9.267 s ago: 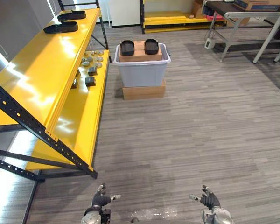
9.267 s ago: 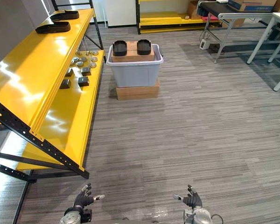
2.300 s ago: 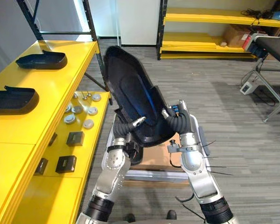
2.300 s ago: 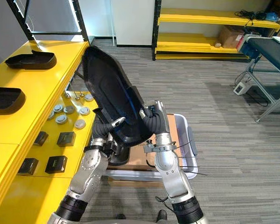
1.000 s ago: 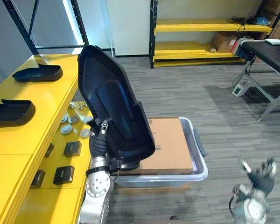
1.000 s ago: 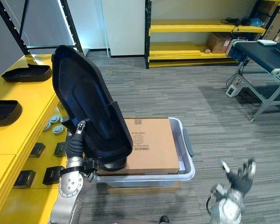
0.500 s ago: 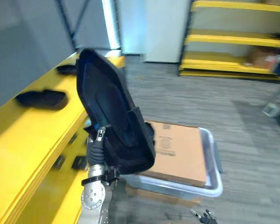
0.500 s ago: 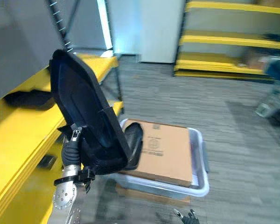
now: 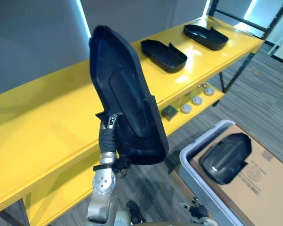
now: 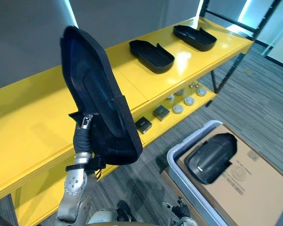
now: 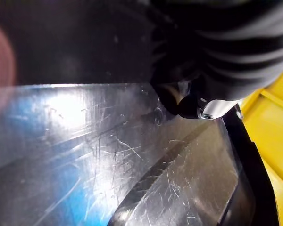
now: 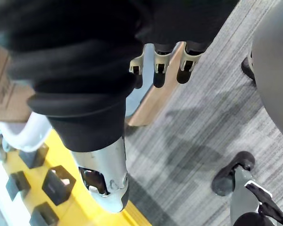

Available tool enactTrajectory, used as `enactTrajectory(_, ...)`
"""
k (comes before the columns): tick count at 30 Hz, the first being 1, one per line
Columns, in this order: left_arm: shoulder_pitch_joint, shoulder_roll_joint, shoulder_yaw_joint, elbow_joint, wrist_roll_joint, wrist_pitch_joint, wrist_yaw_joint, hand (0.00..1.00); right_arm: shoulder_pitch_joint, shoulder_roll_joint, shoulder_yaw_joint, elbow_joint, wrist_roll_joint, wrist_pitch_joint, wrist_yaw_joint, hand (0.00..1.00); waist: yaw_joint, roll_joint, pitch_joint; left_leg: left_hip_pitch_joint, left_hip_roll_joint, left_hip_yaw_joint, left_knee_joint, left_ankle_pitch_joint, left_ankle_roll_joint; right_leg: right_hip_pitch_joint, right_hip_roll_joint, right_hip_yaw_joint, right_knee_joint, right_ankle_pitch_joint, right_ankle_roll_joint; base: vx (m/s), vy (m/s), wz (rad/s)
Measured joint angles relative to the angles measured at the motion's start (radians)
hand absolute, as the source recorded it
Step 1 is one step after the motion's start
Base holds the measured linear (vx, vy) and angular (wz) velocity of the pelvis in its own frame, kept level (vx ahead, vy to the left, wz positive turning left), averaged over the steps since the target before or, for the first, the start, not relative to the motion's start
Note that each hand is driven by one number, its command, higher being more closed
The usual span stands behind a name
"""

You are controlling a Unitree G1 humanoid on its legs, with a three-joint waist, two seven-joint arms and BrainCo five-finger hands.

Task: Walk over and take plastic housings, then place them on the shelf

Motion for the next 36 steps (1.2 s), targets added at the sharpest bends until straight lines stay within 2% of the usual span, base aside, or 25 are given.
enactTrajectory(1, -0.009, 0.002, 0.001, 0.010, 0.000, 0.000, 0.001, 1.00, -0.004, 0.001, 0.000, 0.000, 0.000, 0.000, -0.001, 0.00, -0.001, -0.002, -0.002, 0.014, -0.003, -0.017, -0.018, 0.005, -0.003, -0.034, 0.033, 0.075, 0.015, -0.039, 0.005, 0.19, 0.034, 1.03)
enactTrajectory(2, -0.019, 0.008, 0.002, 0.040, 0.000, -0.008, 0.003, 1.00, -0.014, 0.002, 0.001, 0.009, 0.000, -0.001, -0.001, 0.00, 0.000, -0.006, -0.004, 0.037, -0.010, -0.041, -0.039, 0.013, -0.004, -0.091, 0.094, 0.181, 0.008, -0.089, 0.014, 0.18, 0.008, 0.75)
enactTrajectory(4, -0.020, 0.019, 0.001, 0.085, 0.002, -0.007, 0.004, 1.00, -0.029, -0.006, 0.000, 0.021, 0.001, -0.005, -0.001, 0.00, -0.003, -0.003, -0.003, 0.075, -0.026, -0.087, -0.051, 0.023, 0.007, -0.177, 0.168, 0.303, -0.047, -0.132, 0.022, 0.21, -0.011, 0.82)
enactTrajectory(7, -0.019, 0.018, -0.002, 0.114, 0.005, -0.005, 0.005, 1.00, -0.029, -0.012, 0.002, 0.017, 0.002, -0.013, -0.001, 0.00, -0.020, -0.006, -0.005, 0.093, -0.038, -0.193, -0.023, 0.019, -0.001, -0.247, 0.265, 0.481, -0.136, -0.125, 0.024, 0.22, -0.083, 1.23)
enactTrajectory(8, -0.017, 0.018, -0.005, 0.114, 0.005, -0.005, 0.007, 1.00, -0.021, -0.006, 0.002, 0.016, 0.003, -0.013, -0.002, 0.00, -0.025, -0.023, -0.013, 0.102, -0.049, -0.228, -0.022, 0.018, -0.011, -0.253, 0.271, 0.511, -0.167, -0.099, 0.033, 0.22, -0.186, 1.51)
enactTrajectory(9, -0.015, 0.020, -0.006, 0.114, 0.005, -0.005, 0.008, 1.00, -0.003, 0.011, 0.003, 0.015, 0.003, -0.012, -0.001, 0.00, -0.021, -0.046, -0.026, 0.106, -0.073, -0.263, -0.017, 0.011, -0.024, -0.258, 0.261, 0.520, -0.214, 0.002, 0.030, 0.19, -0.189, 1.18)
enactTrajectory(10, -0.015, 0.019, -0.006, 0.115, 0.005, -0.006, 0.009, 1.00, 0.005, 0.013, 0.003, 0.015, 0.003, -0.013, 0.000, 0.00, -0.014, -0.067, -0.032, 0.108, -0.083, -0.276, -0.013, 0.006, -0.032, -0.259, 0.247, 0.515, -0.220, 0.021, 0.031, 0.16, -0.214, 0.93)
enactTrajectory(11, -0.002, 0.006, -0.007, 0.117, 0.005, -0.005, 0.010, 1.00, 0.005, 0.011, 0.003, 0.014, 0.004, -0.012, 0.001, 0.00, 0.005, -0.049, -0.041, 0.112, -0.061, -0.292, -0.008, -0.010, -0.057, -0.221, 0.252, 0.485, -0.242, -0.004, 0.024, 0.15, -0.210, 0.53)
enactTrajectory(12, 0.009, 0.002, -0.007, 0.111, 0.005, -0.011, 0.009, 1.00, 0.003, 0.006, 0.003, -0.001, 0.004, -0.013, 0.001, 0.00, 0.005, -0.034, -0.045, 0.101, -0.036, -0.305, 0.001, -0.024, -0.080, -0.192, 0.270, 0.457, -0.295, -0.005, 0.018, 0.13, -0.194, 0.39)
enactTrajectory(14, 0.011, -0.006, -0.013, 0.112, 0.005, -0.008, 0.005, 1.00, 0.001, 0.003, 0.003, -0.008, 0.004, -0.014, 0.003, 0.00, 0.002, -0.014, -0.047, 0.099, 0.002, -0.302, -0.001, -0.020, -0.096, -0.170, 0.300, 0.426, -0.350, 0.014, -0.005, 0.12, -0.165, 0.21)
enactTrajectory(17, 0.009, -0.005, -0.021, 0.112, 0.013, -0.007, -0.001, 1.00, 0.011, 0.005, 0.000, -0.009, 0.004, -0.012, 0.002, 0.00, -0.002, -0.016, -0.049, 0.124, 0.030, -0.298, -0.046, 0.018, -0.140, -0.128, 0.329, 0.394, -0.408, 0.030, -0.028, 0.11, -0.152, 0.19)
enactTrajectory(19, 0.009, -0.005, -0.021, 0.112, 0.021, -0.005, -0.001, 1.00, 0.021, 0.010, 0.000, -0.009, 0.002, -0.012, 0.002, 0.00, -0.001, -0.021, -0.054, 0.134, 0.039, -0.297, -0.067, 0.030, -0.139, -0.111, 0.343, 0.383, -0.440, 0.042, -0.038, 0.05, -0.097, 0.06)
enactTrajectory(25, 0.010, -0.007, -0.006, 0.114, 0.035, 0.005, 0.006, 1.00, 0.040, 0.017, 0.000, -0.009, -0.008, -0.013, 0.002, 0.00, 0.001, -0.037, -0.058, 0.138, 0.037, -0.281, -0.075, 0.039, -0.143, -0.072, 0.350, 0.385, -0.538, 0.106, -0.035, -0.02, 0.000, -0.07)
enactTrajectory(29, 0.000, -0.007, 0.000, 0.134, 0.087, 0.014, 0.031, 1.00, 0.057, 0.017, 0.009, -0.009, -0.029, -0.012, 0.003, 0.00, 0.000, -0.053, -0.069, 0.138, 0.035, -0.269, -0.084, 0.043, -0.136, -0.061, 0.350, 0.391, -0.570, 0.130, -0.035, -0.09, -0.005, -0.06)
enactTrajectory(33, -0.089, -0.005, 0.020, 0.233, 0.124, 0.049, 0.071, 1.00, 0.067, 0.017, 0.014, -0.012, -0.047, -0.013, 0.003, 0.00, -0.001, -0.061, -0.077, 0.145, 0.037, -0.260, -0.113, 0.051, -0.141, -0.049, 0.355, 0.385, -0.594, 0.141, -0.036, -0.09, -0.039, 0.01)
enactTrajectory(36, -0.197, -0.007, 0.046, 0.321, 0.130, 0.065, 0.103, 1.00, 0.066, 0.015, 0.035, -0.018, -0.049, -0.013, 0.003, 0.00, -0.004, -0.061, -0.078, 0.162, 0.035, -0.240, -0.149, 0.084, -0.142, -0.046, 0.358, 0.386, -0.622, 0.161, -0.038, -0.04, -0.046, -0.03)
